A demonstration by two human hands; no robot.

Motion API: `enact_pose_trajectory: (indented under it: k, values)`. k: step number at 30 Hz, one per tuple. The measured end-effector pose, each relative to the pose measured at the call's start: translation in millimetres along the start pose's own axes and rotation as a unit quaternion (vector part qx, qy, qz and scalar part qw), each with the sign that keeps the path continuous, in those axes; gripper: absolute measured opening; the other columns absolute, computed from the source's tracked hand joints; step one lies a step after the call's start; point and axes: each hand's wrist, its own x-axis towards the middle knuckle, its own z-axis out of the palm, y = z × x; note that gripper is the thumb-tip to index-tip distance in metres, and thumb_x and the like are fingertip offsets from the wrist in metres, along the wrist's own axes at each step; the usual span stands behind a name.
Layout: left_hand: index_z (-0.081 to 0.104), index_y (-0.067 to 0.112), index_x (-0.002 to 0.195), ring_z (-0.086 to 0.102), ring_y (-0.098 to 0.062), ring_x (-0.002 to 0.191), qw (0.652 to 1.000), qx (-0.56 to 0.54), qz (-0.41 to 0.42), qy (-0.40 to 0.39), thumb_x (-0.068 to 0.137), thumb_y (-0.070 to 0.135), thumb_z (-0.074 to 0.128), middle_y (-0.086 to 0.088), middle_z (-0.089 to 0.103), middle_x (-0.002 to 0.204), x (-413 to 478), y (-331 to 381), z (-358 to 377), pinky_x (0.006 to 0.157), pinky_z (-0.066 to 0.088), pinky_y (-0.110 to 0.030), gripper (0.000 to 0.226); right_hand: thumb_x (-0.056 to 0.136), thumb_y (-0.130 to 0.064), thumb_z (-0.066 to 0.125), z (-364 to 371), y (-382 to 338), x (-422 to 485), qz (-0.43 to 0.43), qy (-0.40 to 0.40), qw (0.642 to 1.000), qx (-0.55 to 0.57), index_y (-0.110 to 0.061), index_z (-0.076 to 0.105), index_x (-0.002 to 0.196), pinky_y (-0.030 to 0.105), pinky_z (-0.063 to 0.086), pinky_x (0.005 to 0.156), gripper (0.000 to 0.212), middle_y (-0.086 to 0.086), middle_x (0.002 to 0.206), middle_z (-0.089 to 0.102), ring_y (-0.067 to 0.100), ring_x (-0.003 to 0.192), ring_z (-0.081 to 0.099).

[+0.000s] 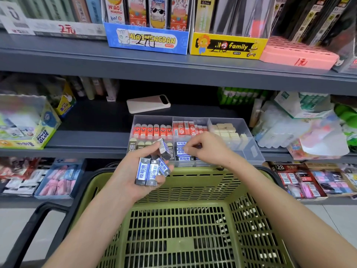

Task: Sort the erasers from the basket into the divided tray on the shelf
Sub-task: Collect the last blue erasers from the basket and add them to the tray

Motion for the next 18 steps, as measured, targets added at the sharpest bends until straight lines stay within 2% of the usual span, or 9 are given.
enact_pose_trajectory:
  k: [3,5,7,9,10,12,14,16,18]
  values:
    - [0.074,0.008,0.060,0.065,-0.026,0.059,1.000,0.001,-0.010,-0.004,0.060,0.027,0.075,-0.010,0.064,0.061,-1.4,0.6,2.7,0.031,0.037,-0.021,0.019,0.091,-0.037,0.055,-2.5,-0.9,-4.5,-0.044,0.008,0.991,-0.125,-0.025,0.074,0.092,0.034,0.043,0.092,0.022,-0.009,0.099,0.068,0.016,0.103,0.052]
    - [0.074,0.008,0.060,0.064,-0.025,0.058,1.000,0.007,-0.020,-0.012,0.058,0.027,0.076,-0.010,0.064,0.061,-3.1,1.4,4.3,0.031,0.037,-0.021,0.020,0.093,-0.035,0.053,-4.2,-4.2,-8.5,-0.083,0.058,0.983,-0.154,-0.027,0.072,0.102,0.031,0.040,0.087,0.023,-0.005,0.096,0.063,0.014,0.098,0.048]
    - [0.073,0.006,0.062,0.063,-0.026,0.057,0.999,0.010,-0.035,-0.028,0.058,0.027,0.076,-0.011,0.062,0.062,-4.5,2.3,5.8,0.030,0.037,-0.021,0.022,0.093,-0.029,0.055,-7.9,-12.2,-13.9,-0.138,0.090,0.986,-0.030,-0.030,0.067,0.112,0.025,0.039,0.083,0.023,-0.007,0.092,0.061,0.008,0.088,0.047]
    - [0.073,0.004,0.064,0.063,-0.027,0.056,0.998,0.018,-0.046,-0.037,0.060,0.027,0.075,-0.012,0.060,0.064,-5.2,2.6,6.9,0.030,0.036,-0.020,0.024,0.092,-0.020,0.057,-14.3,-21.0,-19.7,-0.166,0.022,0.971,0.173,-0.033,0.062,0.114,0.015,0.043,0.081,0.026,-0.014,0.097,0.063,0.003,0.090,0.056]
    - [0.073,0.004,0.065,0.063,-0.028,0.056,0.998,0.024,-0.049,-0.041,0.061,0.027,0.074,-0.012,0.059,0.064,-5.4,2.7,7.8,0.030,0.036,-0.020,0.023,0.092,-0.016,0.058,-16.1,-25.3,-22.3,-0.165,-0.021,0.957,0.239,-0.033,0.061,0.112,0.014,0.045,0.079,0.027,-0.017,0.098,0.065,0.001,0.091,0.059]
    - [0.073,0.005,0.066,0.063,-0.027,0.057,0.997,0.030,-0.054,-0.053,0.062,0.028,0.073,-0.011,0.058,0.064,-6.4,3.0,11.0,0.030,0.036,-0.019,0.023,0.089,-0.008,0.060,-16.1,-30.6,-26.2,-0.149,-0.069,0.936,0.312,-0.030,0.066,0.103,0.014,0.046,0.073,0.026,-0.014,0.089,0.068,-0.002,0.080,0.060]
    - [0.073,0.005,0.065,0.062,-0.027,0.057,0.996,0.026,-0.057,-0.057,0.061,0.028,0.074,-0.011,0.058,0.065,-6.9,4.3,14.3,0.030,0.036,-0.019,0.024,0.086,-0.006,0.063,-16.9,-29.5,-25.7,-0.128,-0.077,0.916,0.372,-0.024,0.070,0.094,0.016,0.044,0.066,0.020,-0.005,0.082,0.069,0.001,0.069,0.056]
    - [0.072,0.004,0.063,0.063,-0.027,0.057,0.997,0.016,-0.051,-0.049,0.063,0.029,0.073,-0.010,0.060,0.065,-6.6,7.3,15.7,0.031,0.036,-0.018,0.024,0.082,-0.008,0.066,-20.9,-23.0,-21.6,-0.104,-0.060,0.894,0.432,-0.018,0.071,0.087,0.016,0.044,0.059,0.012,-0.003,0.077,0.069,0.006,0.063,0.054]
    - [0.069,0.003,0.058,0.065,-0.026,0.059,0.999,0.001,-0.040,-0.033,0.067,0.028,0.070,-0.009,0.061,0.064,-6.4,11.6,15.6,0.032,0.035,-0.018,0.026,0.081,-0.006,0.067,-25.0,-13.4,-14.4,-0.045,0.000,0.888,0.457,-0.013,0.069,0.087,0.018,0.043,0.054,0.009,-0.001,0.070,0.069,0.009,0.054,0.050]
